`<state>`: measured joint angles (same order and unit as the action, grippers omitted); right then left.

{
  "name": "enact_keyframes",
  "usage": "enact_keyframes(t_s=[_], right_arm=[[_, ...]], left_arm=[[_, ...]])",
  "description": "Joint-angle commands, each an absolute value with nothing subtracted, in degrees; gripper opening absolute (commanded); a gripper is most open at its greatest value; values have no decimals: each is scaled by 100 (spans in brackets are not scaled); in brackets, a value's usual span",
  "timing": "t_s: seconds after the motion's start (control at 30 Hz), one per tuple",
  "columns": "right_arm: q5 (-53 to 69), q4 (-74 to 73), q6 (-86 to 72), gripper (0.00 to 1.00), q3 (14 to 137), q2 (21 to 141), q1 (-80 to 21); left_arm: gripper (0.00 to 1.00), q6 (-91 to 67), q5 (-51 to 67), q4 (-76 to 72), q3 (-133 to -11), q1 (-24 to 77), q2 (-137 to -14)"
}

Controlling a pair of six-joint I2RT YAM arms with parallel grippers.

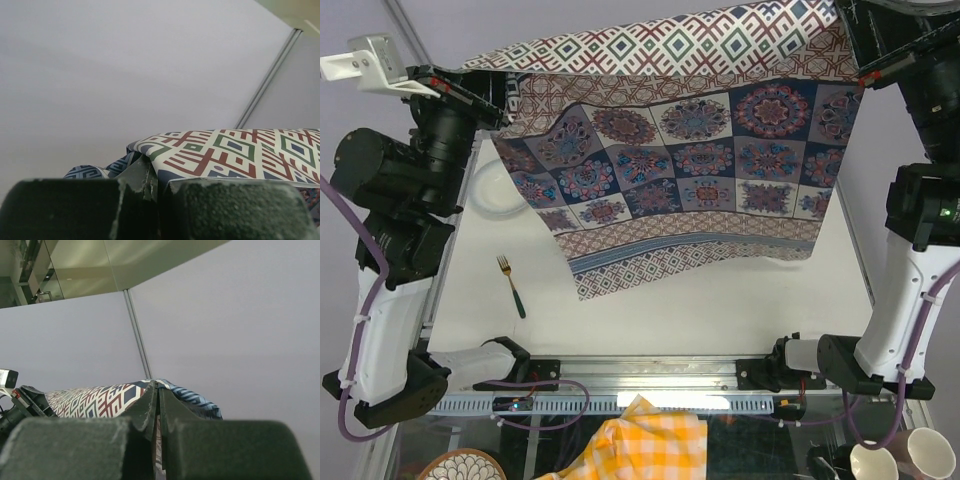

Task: Set the dinner table for one person
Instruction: Flatten out the napkin at the center of the board.

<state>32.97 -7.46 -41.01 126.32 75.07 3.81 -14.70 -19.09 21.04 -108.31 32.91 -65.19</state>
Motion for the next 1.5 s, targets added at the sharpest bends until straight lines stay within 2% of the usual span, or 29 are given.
enact_keyframes(t_s=[0.0, 0.27, 0.47, 0.73, 0.93, 1.23, 1.47], right_arm=[[3097, 186, -4019, 0, 12865, 7461, 431], [3063, -71, -4093, 0, 13096, 7433, 430], [2993, -1023, -4099, 0, 13232, 7435, 428], [3197, -2073, -4263, 0, 12672, 7501, 430], [3235, -2675, -4100, 0, 12913, 7843, 439], [3510, -2803, -4169, 0, 13398, 7857, 448], [3829, -2892, -4445, 0, 13826, 7716, 453]], left_arm=[[0, -1153, -1486, 1322, -11356, 3234, -6548], [0, -1360, -1399, 1512, -11948, 3234, -6666], [0, -1797, -1607, 1833, -11769, 3234, -6460], [0, -1644, -2022, 2228, -11303, 3234, -6436], [0, -1461, -2024, 2725, -11645, 3234, -6886], [0, -1661, -1232, 2683, -11978, 3235, -6642], [0, -2398, -714, 3006, -12290, 3234, -6222]])
